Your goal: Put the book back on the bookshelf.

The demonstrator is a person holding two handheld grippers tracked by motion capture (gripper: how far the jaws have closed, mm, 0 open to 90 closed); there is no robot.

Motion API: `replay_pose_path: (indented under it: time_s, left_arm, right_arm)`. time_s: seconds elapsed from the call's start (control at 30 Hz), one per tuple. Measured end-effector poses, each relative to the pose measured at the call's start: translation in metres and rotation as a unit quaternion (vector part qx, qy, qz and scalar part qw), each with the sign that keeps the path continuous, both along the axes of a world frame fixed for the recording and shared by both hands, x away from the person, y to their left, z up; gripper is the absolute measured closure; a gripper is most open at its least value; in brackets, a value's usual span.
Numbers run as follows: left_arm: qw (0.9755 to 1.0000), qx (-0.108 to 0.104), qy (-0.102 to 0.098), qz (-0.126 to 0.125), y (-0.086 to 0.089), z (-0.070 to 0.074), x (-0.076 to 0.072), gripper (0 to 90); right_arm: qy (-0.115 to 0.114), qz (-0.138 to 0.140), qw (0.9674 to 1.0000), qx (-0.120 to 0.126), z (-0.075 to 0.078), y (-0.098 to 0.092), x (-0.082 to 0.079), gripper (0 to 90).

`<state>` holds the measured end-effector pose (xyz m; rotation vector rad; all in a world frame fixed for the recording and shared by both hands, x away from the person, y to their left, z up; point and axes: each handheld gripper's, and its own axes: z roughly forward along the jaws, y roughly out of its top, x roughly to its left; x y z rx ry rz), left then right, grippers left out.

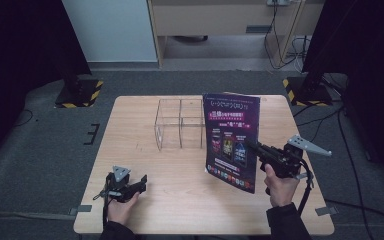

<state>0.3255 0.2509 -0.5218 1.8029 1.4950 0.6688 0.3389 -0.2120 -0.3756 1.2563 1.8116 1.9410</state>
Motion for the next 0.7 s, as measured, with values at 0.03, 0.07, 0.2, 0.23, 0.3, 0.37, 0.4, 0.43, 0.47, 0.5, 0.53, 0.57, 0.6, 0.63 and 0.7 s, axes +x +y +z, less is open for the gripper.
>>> replay_pose_path:
  time_s: [0.03,0.07,0.2,0.23,0.3,0.37,0.4,0.43,0.47,0.5,0.53,0.57,0.6,0.63,0.7]
  left_arm:
    - [1.0,0.003,0.002,0.002,0.001,-0.001,0.001,24.9]
    - [1.0,0.005,0.004,0.005,0.002,-0.002,0.001,24.8]
    - [0.9997,0.017,0.012,0.008,0.004,-0.007,0.004,24.6]
    - [0.9996,0.021,0.015,0.008,0.004,-0.008,0.005,24.5]
    - [0.9994,0.027,0.021,0.009,0.005,-0.01,0.006,24.3]
    - [0.9992,0.03,0.024,0.01,0.005,-0.012,0.006,24.2]
    - [0.9992,0.03,0.026,0.011,0.005,-0.012,0.007,24.1]
    - [0.9991,0.03,0.028,0.01,0.005,-0.012,0.007,23.9]
    - [0.9991,0.031,0.028,0.011,0.005,-0.012,0.007,23.5]
    - [0.9991,0.031,0.028,0.01,0.005,-0.012,0.007,23.4]
    - [0.999,0.032,0.029,0.01,0.005,-0.012,0.008,23.1]
    - [0.999,0.032,0.029,0.01,0.005,-0.012,0.008,22.7]
    - [0.999,0.032,0.029,0.011,0.006,-0.013,0.008,22.4]
    - [0.999,0.032,0.03,0.012,0.006,-0.013,0.008,22.0]
    - [0.999,0.032,0.03,0.012,0.006,-0.013,0.008,21.3]
  right_arm:
    - [-0.004,-0.003,1.0,-0.001,0.003,0.001,0.001,84.5]
    - [-0.009,-0.007,0.9999,-0.003,0.005,0.002,0.002,84.5]
    - [-0.023,-0.015,0.9996,-0.003,0.013,0.004,0.007,84.5]
    - [-0.026,-0.017,0.9995,-0.001,0.015,0.005,0.008,84.5]
    - [-0.032,-0.022,0.9993,-0.003,0.018,0.006,0.01,84.5]
    - [-0.037,-0.026,0.999,-0.003,0.021,0.008,0.014,84.5]
    - [-0.04,-0.028,0.9988,-0.004,0.022,0.008,0.015,84.5]
    - [-0.042,-0.029,0.9987,-0.003,0.023,0.009,0.017,84.5]
    - [-0.043,-0.03,0.9986,-0.003,0.024,0.01,0.018,84.5]
    - [-0.045,-0.031,0.9985,-0.003,0.025,0.011,0.02,84.5]
    - [-0.046,-0.032,0.9984,-0.002,0.026,0.011,0.022,84.5]
    - [-0.046,-0.032,0.9984,-0.002,0.026,0.011,0.022,84.5]
    - [-0.051,-0.034,0.9981,-0.002,0.027,0.014,0.025,84.5]
    - [-0.051,-0.035,0.9981,-0.002,0.027,0.015,0.027,84.5]
    - [-0.054,-0.039,0.9978,-0.003,0.028,0.018,0.03,84.5]
